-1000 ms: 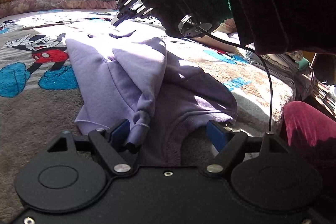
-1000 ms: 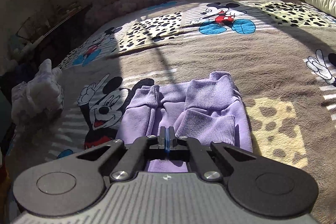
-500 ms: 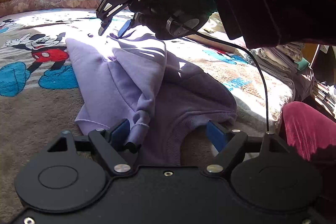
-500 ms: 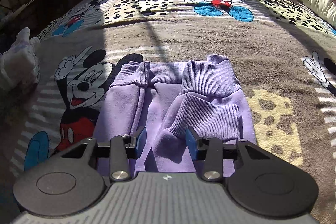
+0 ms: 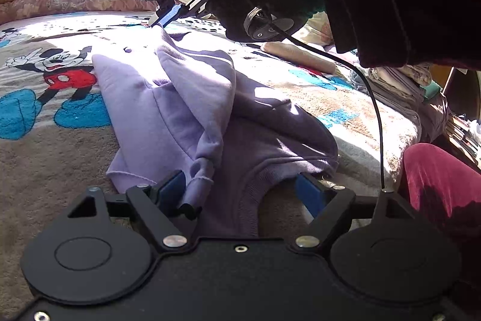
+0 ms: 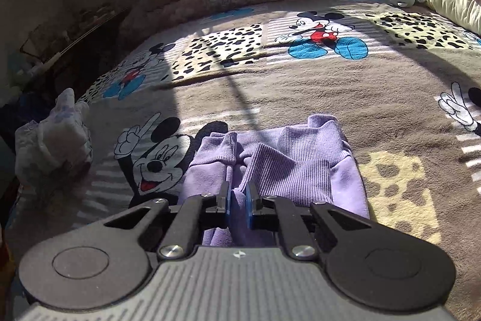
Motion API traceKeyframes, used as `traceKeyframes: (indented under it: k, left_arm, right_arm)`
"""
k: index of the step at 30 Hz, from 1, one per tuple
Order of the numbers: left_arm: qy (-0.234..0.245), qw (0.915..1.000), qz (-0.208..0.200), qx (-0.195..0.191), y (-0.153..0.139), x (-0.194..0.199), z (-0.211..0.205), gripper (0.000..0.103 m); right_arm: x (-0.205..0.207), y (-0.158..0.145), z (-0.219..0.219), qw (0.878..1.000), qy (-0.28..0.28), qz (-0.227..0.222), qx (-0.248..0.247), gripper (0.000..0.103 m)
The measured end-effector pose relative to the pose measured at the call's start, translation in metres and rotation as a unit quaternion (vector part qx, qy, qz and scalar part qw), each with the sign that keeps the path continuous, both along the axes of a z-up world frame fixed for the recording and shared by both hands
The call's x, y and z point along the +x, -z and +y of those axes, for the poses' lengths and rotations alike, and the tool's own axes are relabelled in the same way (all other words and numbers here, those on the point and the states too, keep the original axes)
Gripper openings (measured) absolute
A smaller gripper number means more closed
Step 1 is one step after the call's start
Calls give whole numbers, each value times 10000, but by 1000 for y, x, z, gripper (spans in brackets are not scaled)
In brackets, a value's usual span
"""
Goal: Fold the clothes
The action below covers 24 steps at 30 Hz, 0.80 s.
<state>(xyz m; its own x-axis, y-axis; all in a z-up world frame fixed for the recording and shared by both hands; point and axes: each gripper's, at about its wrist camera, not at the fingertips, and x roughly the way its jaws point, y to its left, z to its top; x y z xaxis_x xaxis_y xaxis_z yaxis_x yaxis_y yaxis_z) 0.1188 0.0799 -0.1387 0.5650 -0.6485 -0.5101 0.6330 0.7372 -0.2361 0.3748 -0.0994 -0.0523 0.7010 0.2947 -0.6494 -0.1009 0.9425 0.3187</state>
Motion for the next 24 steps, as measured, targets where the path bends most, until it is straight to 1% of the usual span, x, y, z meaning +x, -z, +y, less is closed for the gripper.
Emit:
traceKeyframes:
  k: [3,5,7,11,14,17,21,22,24]
  left_arm:
    - [-2,10000,48,-67,0,1,2,81]
    - [-7,9998,123,-166,0,3,5,81]
    - [-22,9991,250,-341,1,5,9,81]
    - [-127,9931,687,-947,3,14,24,81]
    - [-211,9844,1025,-1416,6,21,35,81]
    - [-295,9723,1360,-1881,8,29,47,81]
    - [-399,9474,1918,-2531,18,41,60,81]
    - [-407,9433,1998,-2620,19,43,62,81]
    - [-394,9407,2059,-2666,19,44,63,81]
  right_arm:
    - [2,-13,7,9999,-80,-132,23,12]
    - [5,-19,13,9997,-103,-214,-60,12]
    - [10,-22,21,9994,-124,-268,-156,12]
    - [20,-22,33,9991,-160,-280,-258,12]
    - [26,-20,41,9988,-195,-291,-346,11]
    - [33,-15,48,9987,-219,-225,-394,11]
    - [42,-4,59,9981,-286,-116,-529,11]
    - [44,-1,61,9979,-303,-92,-557,11]
    - [47,3,66,9976,-342,-56,-605,11]
